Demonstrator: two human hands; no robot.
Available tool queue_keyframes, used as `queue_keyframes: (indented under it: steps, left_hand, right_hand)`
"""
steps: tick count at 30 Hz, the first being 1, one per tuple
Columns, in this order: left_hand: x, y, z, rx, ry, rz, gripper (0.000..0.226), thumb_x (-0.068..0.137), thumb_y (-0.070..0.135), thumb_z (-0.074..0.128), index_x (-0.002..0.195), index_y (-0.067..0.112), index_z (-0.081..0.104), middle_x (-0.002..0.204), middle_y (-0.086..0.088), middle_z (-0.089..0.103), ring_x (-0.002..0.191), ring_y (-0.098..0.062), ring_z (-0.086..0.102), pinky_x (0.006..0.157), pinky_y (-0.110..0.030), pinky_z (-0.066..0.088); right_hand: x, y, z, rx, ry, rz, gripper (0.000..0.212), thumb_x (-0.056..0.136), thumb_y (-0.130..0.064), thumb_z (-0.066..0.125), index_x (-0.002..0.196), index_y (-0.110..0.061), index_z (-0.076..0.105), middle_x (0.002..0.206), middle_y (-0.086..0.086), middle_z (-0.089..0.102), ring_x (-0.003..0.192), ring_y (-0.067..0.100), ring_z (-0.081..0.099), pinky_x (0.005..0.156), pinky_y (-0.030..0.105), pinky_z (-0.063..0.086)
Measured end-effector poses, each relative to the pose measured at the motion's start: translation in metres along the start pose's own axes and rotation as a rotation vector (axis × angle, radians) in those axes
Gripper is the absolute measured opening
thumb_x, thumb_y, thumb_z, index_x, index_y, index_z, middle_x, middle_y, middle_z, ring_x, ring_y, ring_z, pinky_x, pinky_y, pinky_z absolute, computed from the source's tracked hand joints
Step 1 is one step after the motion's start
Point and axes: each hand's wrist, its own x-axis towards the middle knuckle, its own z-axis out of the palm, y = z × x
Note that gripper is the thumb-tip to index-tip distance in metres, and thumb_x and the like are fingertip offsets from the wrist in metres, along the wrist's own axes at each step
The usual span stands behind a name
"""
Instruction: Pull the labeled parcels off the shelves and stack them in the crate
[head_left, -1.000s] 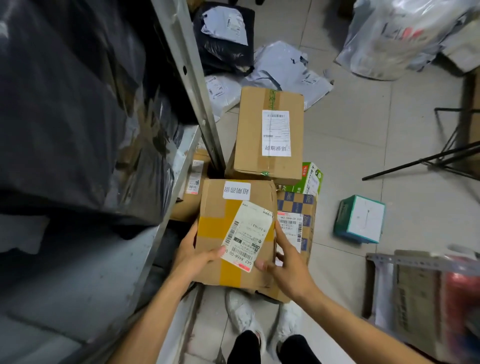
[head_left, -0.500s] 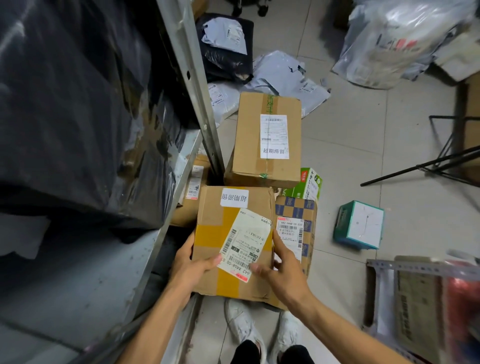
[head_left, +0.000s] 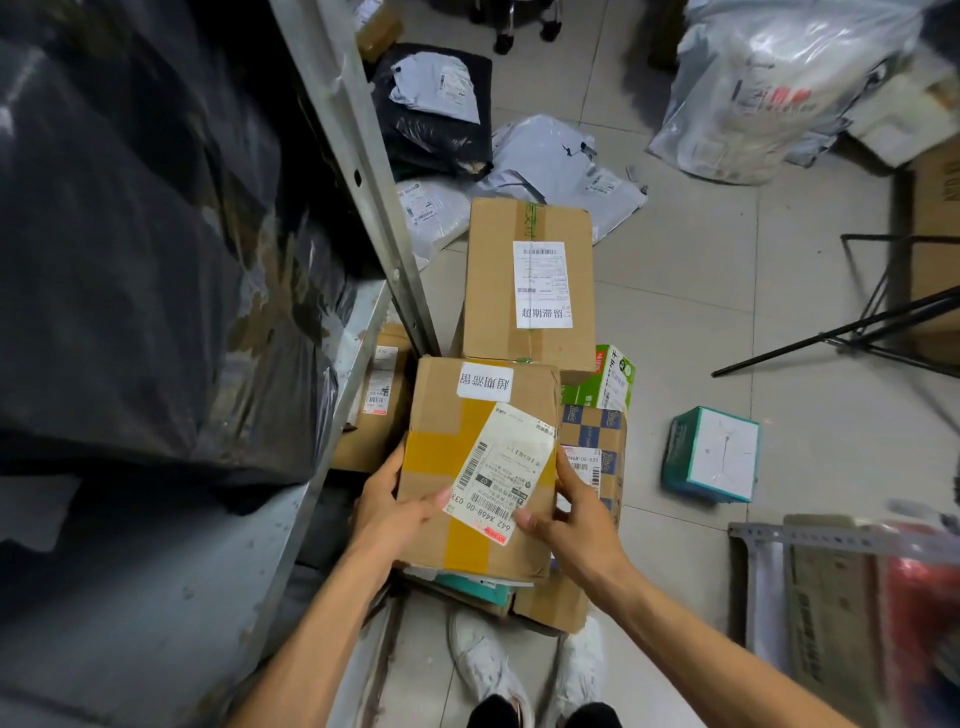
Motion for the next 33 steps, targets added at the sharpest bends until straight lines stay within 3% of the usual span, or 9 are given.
queue_keyframes:
  steps: [2, 6, 10, 14, 17, 20, 23, 29, 33]
  left_hand:
    - [-0.001, -0.004, 0.004, -0.008, -0.001, -0.004, 0.076, 0.077, 0.015, 0.08, 0.141, 0.037, 0.046, 0.11, 0.01, 0.068, 0.107, -0.013, 0.061, 0.097, -0.038, 0.048]
    - [-0.001, -0.004, 0.008, -0.018, 0.033, -0.035, 0.08, 0.077, 0.012, 0.08, 0.143, 0.038, 0.042, 0.113, 0.007, 0.067, 0.112, -0.019, 0.058, 0.103, -0.049, 0.044]
    - [0.001, -0.004, 0.004, -0.025, 0.041, -0.064, 0.081, 0.077, 0.01, 0.079, 0.144, 0.038, 0.042, 0.114, 0.006, 0.066, 0.112, -0.019, 0.058, 0.102, -0.048, 0.044]
    - [0.0, -0.005, -0.001, -0.032, 0.036, -0.058, 0.08, 0.077, 0.014, 0.08, 0.144, 0.037, 0.042, 0.117, 0.005, 0.066, 0.112, -0.019, 0.058, 0.1, -0.046, 0.045]
    - [-0.002, -0.005, -0.004, -0.027, 0.038, -0.035, 0.079, 0.077, 0.015, 0.08, 0.144, 0.035, 0.043, 0.116, 0.005, 0.065, 0.114, -0.019, 0.057, 0.1, -0.045, 0.045]
    - [-0.003, -0.006, -0.006, -0.024, 0.045, -0.037, 0.08, 0.075, 0.017, 0.082, 0.143, 0.034, 0.043, 0.116, 0.007, 0.063, 0.116, -0.021, 0.056, 0.103, -0.047, 0.044]
    - [-0.001, -0.007, -0.008, -0.031, 0.054, -0.042, 0.087, 0.072, 0.017, 0.084, 0.146, 0.031, 0.04, 0.13, 0.002, 0.06, 0.119, -0.021, 0.055, 0.105, -0.05, 0.042]
    - [0.0, -0.011, -0.012, -0.059, 0.063, -0.057, 0.094, 0.07, 0.015, 0.085, 0.149, 0.027, 0.035, 0.142, -0.006, 0.051, 0.127, -0.024, 0.05, 0.107, -0.051, 0.04]
    - [-0.005, -0.011, -0.013, 0.003, 0.075, -0.026, 0.094, 0.07, 0.022, 0.086, 0.148, 0.028, 0.036, 0.143, -0.003, 0.05, 0.129, -0.023, 0.048, 0.107, -0.051, 0.04]
  right_hand:
    - [-0.002, 0.003, -0.001, -0.023, 0.008, 0.02, 0.081, 0.086, -0.004, 0.068, 0.137, -0.049, 0.025, 0.103, -0.03, 0.059, 0.095, -0.006, 0.059, 0.097, 0.031, 0.051]
    - [-0.004, -0.002, -0.001, -0.063, -0.009, 0.037, 0.091, 0.087, -0.009, 0.068, 0.152, -0.039, 0.012, 0.102, -0.032, 0.055, 0.11, 0.006, 0.058, 0.102, 0.039, 0.047]
    - [-0.006, -0.006, 0.002, -0.053, -0.001, 0.027, 0.087, 0.087, -0.006, 0.068, 0.148, -0.041, 0.016, 0.1, -0.033, 0.053, 0.092, -0.007, 0.055, 0.1, 0.033, 0.045]
    - [-0.008, -0.009, 0.005, -0.071, 0.005, 0.022, 0.084, 0.087, -0.008, 0.068, 0.146, -0.04, 0.018, 0.1, -0.035, 0.048, 0.094, -0.005, 0.05, 0.098, 0.029, 0.045]
    - [-0.01, -0.012, 0.007, -0.087, 0.001, 0.032, 0.08, 0.087, -0.008, 0.069, 0.147, -0.035, 0.022, 0.105, -0.03, 0.051, 0.106, 0.001, 0.053, 0.095, 0.028, 0.047]
    - [-0.009, -0.014, 0.008, -0.108, 0.017, 0.058, 0.078, 0.086, -0.009, 0.07, 0.146, -0.034, 0.025, 0.122, -0.014, 0.058, 0.12, 0.015, 0.055, 0.098, 0.036, 0.048]
    - [-0.011, -0.017, 0.009, -0.147, 0.027, 0.072, 0.08, 0.087, -0.012, 0.07, 0.148, -0.031, 0.021, 0.133, -0.006, 0.057, 0.124, 0.021, 0.054, 0.098, 0.042, 0.049]
    - [-0.013, -0.023, 0.007, -0.134, 0.049, 0.097, 0.072, 0.086, -0.014, 0.071, 0.143, -0.025, 0.029, 0.119, -0.012, 0.053, 0.117, 0.015, 0.054, 0.095, 0.046, 0.052]
    - [-0.016, -0.022, 0.006, -0.187, 0.065, 0.076, 0.063, 0.088, -0.022, 0.07, 0.139, -0.026, 0.034, 0.132, -0.008, 0.054, 0.125, 0.02, 0.052, 0.1, 0.046, 0.049]
